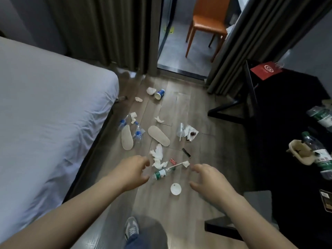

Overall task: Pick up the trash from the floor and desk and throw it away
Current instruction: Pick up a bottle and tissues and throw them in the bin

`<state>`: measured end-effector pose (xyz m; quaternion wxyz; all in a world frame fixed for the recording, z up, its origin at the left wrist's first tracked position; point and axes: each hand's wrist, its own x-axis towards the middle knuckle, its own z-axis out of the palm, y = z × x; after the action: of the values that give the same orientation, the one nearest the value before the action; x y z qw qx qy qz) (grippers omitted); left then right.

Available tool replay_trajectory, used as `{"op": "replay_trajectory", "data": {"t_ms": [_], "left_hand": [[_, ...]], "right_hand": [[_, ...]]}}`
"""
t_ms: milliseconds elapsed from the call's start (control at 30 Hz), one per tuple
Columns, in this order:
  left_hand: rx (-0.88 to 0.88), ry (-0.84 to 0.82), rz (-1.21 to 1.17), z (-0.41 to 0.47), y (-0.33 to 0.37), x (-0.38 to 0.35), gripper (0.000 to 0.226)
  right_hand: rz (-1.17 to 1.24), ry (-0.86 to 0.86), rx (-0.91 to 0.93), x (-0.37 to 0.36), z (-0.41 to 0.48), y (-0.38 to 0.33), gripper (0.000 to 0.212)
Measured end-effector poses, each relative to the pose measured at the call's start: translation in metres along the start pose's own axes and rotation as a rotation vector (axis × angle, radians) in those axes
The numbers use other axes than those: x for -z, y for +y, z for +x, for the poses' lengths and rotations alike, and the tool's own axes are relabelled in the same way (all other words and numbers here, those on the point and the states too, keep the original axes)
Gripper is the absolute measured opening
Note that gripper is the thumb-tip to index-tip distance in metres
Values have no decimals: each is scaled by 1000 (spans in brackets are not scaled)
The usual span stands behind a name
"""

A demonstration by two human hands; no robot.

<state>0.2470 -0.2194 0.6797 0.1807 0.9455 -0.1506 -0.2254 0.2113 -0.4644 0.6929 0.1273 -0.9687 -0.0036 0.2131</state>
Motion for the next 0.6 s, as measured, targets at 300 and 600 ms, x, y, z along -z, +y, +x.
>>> {"op": "replay_trajectory", "data": {"t_ms": [300,600], "left_hand": [[8,-118,-11,80,-23,-51,37],[101,-134,-52,156,-30,-134,36]], "right_hand": [[-4,-67,-106,-36,72,34,46],[91,-130,-97,-99,145,94,46]]}}
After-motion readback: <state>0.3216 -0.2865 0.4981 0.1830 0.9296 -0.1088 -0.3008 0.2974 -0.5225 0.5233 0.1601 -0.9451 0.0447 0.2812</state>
